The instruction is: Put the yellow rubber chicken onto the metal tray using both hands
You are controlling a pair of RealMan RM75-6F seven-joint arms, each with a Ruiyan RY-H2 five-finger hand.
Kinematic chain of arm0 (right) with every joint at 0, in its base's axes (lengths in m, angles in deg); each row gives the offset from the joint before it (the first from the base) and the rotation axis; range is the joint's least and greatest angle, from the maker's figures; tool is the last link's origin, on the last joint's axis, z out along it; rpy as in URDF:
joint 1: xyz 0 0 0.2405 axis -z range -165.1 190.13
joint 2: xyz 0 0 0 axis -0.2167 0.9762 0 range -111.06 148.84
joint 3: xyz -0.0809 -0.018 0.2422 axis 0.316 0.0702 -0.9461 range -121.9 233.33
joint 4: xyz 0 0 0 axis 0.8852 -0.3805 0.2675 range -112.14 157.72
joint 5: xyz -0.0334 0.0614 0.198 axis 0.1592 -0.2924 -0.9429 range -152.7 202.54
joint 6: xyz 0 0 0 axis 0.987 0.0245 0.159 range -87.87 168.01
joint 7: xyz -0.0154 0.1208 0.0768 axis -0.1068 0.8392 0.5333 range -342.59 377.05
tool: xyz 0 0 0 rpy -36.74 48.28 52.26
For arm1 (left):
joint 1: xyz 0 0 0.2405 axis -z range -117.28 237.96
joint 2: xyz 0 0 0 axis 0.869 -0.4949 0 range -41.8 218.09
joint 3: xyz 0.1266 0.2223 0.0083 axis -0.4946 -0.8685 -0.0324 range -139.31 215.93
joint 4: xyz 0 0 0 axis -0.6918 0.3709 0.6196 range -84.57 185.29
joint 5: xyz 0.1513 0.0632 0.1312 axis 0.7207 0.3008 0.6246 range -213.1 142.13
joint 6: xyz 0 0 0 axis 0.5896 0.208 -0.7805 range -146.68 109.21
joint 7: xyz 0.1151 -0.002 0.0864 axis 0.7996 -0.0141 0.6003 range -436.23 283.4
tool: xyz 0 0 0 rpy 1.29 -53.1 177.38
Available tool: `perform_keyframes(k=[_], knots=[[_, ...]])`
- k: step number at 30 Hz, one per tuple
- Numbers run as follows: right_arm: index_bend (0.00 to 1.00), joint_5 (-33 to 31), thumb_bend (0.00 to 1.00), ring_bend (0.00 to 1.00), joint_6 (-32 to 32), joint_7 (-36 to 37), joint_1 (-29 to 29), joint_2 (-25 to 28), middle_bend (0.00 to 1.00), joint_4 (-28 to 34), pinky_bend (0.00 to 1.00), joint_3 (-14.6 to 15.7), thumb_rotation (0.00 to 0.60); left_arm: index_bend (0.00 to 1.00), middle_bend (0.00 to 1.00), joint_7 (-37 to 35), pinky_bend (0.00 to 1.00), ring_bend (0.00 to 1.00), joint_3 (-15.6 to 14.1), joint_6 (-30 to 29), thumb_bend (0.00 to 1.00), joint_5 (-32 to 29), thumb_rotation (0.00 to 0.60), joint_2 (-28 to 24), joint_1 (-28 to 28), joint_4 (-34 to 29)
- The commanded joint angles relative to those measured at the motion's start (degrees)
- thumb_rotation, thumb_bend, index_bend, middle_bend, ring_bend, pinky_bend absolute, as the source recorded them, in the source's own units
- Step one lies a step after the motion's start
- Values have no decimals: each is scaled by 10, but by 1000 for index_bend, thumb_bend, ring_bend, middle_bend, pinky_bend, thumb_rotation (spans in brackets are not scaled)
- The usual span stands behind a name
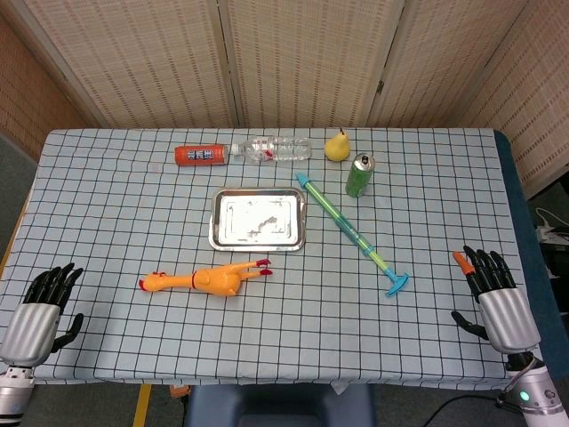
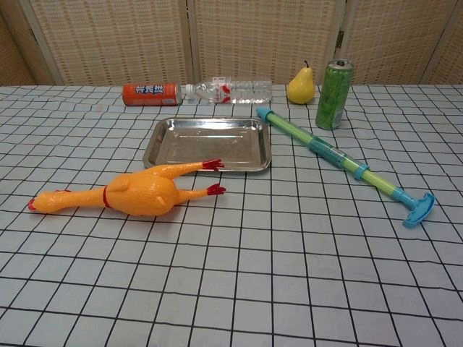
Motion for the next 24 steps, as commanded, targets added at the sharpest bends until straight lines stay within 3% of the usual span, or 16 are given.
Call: perform_keyframes(k=[1,6,9,17,24], knots=[[0,-1,114,0,10,6,0,0,0,-2,0,2,600,0,0,1,71,0,-7,16,448,0,600,2,3,-3],[0,-4,114,0,7,7,4,6,0,7,0,3,600,0,0,-27,95,0,-19,47,439,20,600,12,21,-19],[0,-4,114,0,10,3,3,7,0,9,0,4,600,0,0,-3,111,0,-19,101,428,27,600,30,55,-24],[0,-17,114,0,28,0,-2,7,0,8,0,2,600,0,0,69,116,0,26,244,426,-49,600,92,146,-5],[0,-33,114,0,37,-1,-5,6,0,4,0,-4,600,0,0,83,116,0,43,295,425,-85,600,133,191,18]])
